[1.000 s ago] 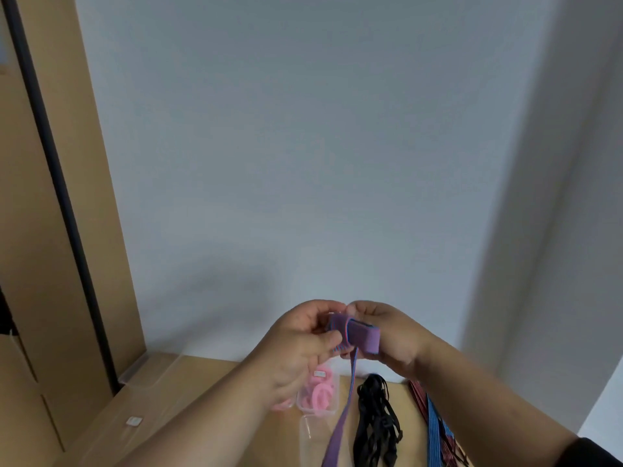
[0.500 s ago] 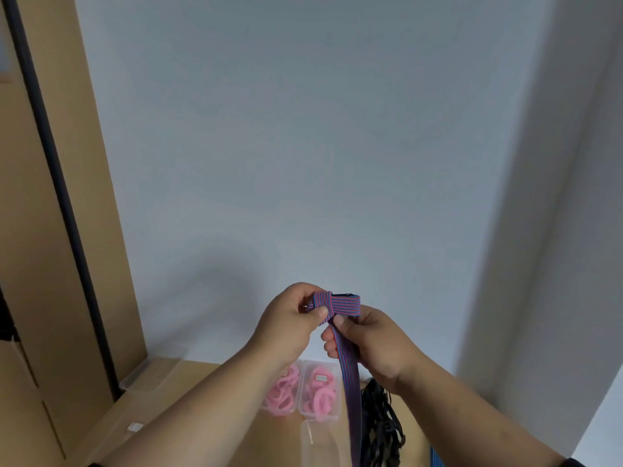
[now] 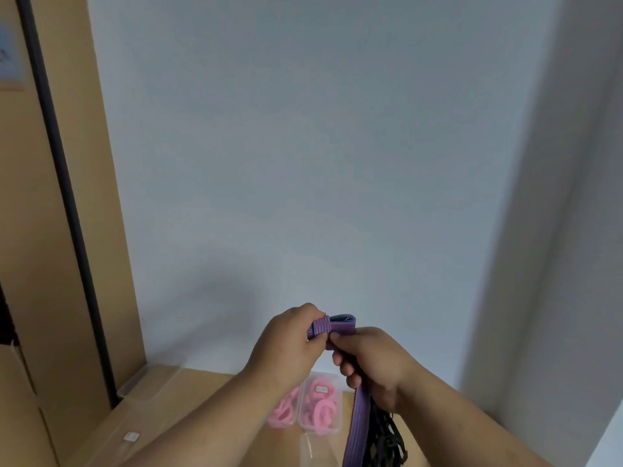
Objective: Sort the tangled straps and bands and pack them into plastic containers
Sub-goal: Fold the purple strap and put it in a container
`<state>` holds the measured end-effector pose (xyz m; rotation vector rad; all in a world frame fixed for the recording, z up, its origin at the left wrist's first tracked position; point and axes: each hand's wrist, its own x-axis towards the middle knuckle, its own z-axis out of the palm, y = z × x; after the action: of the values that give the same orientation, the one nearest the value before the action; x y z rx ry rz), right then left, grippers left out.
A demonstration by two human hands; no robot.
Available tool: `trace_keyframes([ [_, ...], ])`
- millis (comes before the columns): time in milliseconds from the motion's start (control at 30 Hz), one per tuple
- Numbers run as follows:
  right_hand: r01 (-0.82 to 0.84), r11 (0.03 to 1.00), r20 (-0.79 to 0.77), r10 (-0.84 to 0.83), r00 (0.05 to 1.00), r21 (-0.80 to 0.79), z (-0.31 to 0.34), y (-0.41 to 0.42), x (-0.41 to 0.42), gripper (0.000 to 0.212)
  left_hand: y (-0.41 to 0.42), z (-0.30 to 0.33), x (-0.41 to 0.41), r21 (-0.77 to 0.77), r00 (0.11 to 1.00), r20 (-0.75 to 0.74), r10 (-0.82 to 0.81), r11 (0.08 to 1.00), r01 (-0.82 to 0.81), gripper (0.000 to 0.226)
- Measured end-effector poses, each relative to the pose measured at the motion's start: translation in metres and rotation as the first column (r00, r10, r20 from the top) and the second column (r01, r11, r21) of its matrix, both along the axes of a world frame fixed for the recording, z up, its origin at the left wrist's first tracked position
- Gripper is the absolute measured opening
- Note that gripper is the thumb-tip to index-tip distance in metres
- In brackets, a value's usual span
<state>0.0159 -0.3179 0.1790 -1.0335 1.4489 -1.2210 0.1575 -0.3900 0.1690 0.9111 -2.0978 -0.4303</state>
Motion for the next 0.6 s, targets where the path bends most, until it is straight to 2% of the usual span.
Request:
trace_keyframes([
  [67, -0.018, 0.999, 0.083, 0.015, 0.996, 0.037, 0.003, 0.001, 0.001, 0.023, -0.001, -0.001, 0.001, -0.042, 1.0, 0.015, 0.012, 0.999, -0.012, 0.015],
  [233, 0.0, 0.998, 0.258, -0.015, 0.966, 0.056, 0.008, -0.001, 0.007, 0.048, 0.0, -0.006, -0.002, -0.183, 0.998, 0.064, -0.017, 0.983, 0.029, 0.025],
  [333, 0.033, 0.999, 0.292, -0.044, 0.956, 0.041, 0.008, -0.001, 0.007, 0.038, -0.003, -0.012, -0.001, -0.156, 0.995, 0.058, -0.077, 0.984, 0.086, 0.031],
  [433, 0.048, 0.999, 0.269, -0.043, 0.962, -0.009, 0.009, -0.002, 0.003, 0.03, -0.006, -0.017, 0.005, -0.036, 0.983, -0.037, -0.178, 0.984, 0.176, 0.034],
  [500, 0.059, 0.997, 0.247, -0.046, 0.968, -0.044, 0.01, -0.002, 0.0, 0.029, -0.006, -0.015, 0.009, 0.182, 0.966, -0.162, -0.2, 0.956, 0.229, 0.032],
  [533, 0.057, 0.997, 0.232, -0.041, 0.972, -0.06, 0.012, -0.002, -0.001, 0.029, -0.004, -0.012, 0.01, 0.332, 0.946, -0.244, -0.212, 0.899, 0.287, 0.028],
  [600, 0.039, 0.996, 0.186, -0.023, 0.982, -0.084, 0.014, -0.002, -0.004, 0.028, -0.002, -0.004, 0.012, 0.576, 0.885, -0.43, -0.181, 0.7, 0.423, 0.017],
])
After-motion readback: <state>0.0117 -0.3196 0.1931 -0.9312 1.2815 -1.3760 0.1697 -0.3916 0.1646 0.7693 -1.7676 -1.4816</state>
